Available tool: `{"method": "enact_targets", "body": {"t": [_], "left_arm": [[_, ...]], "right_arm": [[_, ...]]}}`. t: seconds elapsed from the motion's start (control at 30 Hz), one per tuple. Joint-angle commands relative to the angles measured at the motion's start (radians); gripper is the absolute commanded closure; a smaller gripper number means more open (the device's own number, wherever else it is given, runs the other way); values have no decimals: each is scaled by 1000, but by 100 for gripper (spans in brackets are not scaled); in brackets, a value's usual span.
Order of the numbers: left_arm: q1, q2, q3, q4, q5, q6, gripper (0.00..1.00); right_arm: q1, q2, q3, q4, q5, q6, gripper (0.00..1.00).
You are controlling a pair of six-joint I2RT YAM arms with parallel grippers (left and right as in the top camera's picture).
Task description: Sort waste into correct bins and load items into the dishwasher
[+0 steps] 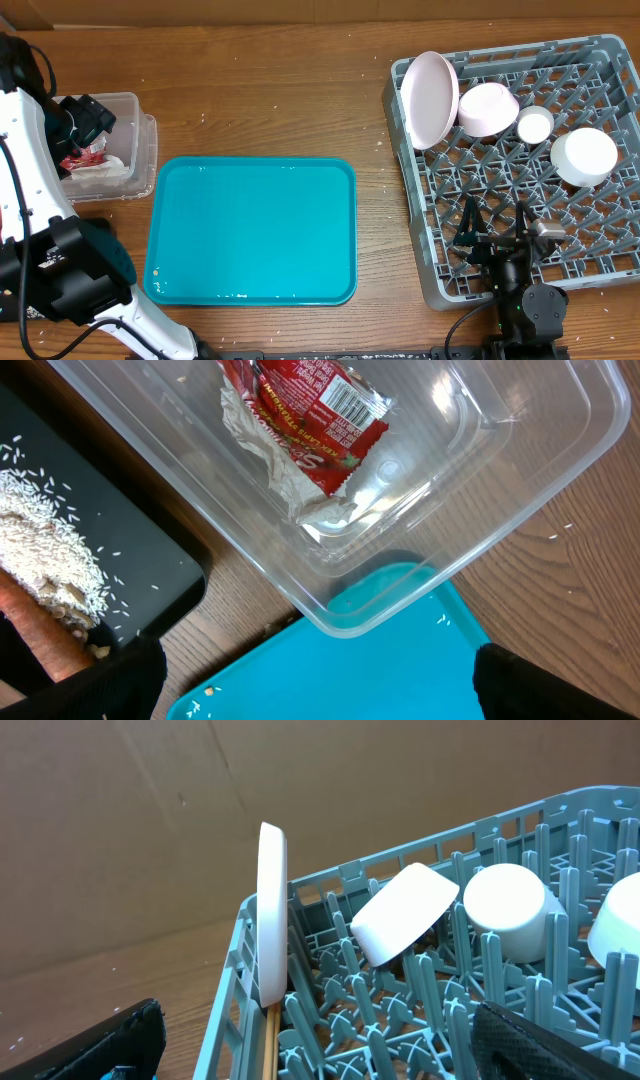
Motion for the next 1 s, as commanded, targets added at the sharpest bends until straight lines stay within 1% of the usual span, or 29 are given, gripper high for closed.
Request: {"method": "enact_targets", "body": {"t": [0.0, 0.33, 0.4, 0.53, 0.57, 0.6, 0.67, 0.7, 0.77, 0.8, 0.87, 0.97], "left_arm": [[-7, -2, -1, 0, -6, 0, 0], [-7, -4, -1, 0, -6, 0, 0], [-11, -27, -1, 0, -6, 0, 0], [-40, -145, -1, 5, -14, 0, 0], [-52, -196, -1, 6, -71, 55, 0], [-58, -223, -1, 0, -88, 80, 0], [-72, -308, -5, -43, -88, 109, 0], [-79, -344, -17, -40, -89, 109, 0], [-104, -439, -88, -1, -105, 109, 0], [-128, -502, -154, 44, -119, 109, 0], [-178, -623, -303, 156, -130, 109, 0], [-242, -825, -584, 388, -128, 109, 0]], "right_arm": [[-4, -11, -11, 3, -8, 1, 0], [-4, -11, -11, 3, -8, 1, 0], [-4, -11, -11, 3, -9, 1, 0], [-4, -11, -11, 3, -9, 1, 0], [-4, -11, -11, 3, -9, 1, 0], [-4, -11, -11, 3, -9, 1, 0], [-4, -11, -11, 3, -8, 1, 0], [-4, -11, -11, 3, -9, 1, 0], [-4, -11, -11, 3, -9, 1, 0], [-4, -11, -11, 3, -8, 1, 0], [-4, -11, -11, 3, -9, 1, 0], [-4, -11, -11, 3, -9, 1, 0]]}}
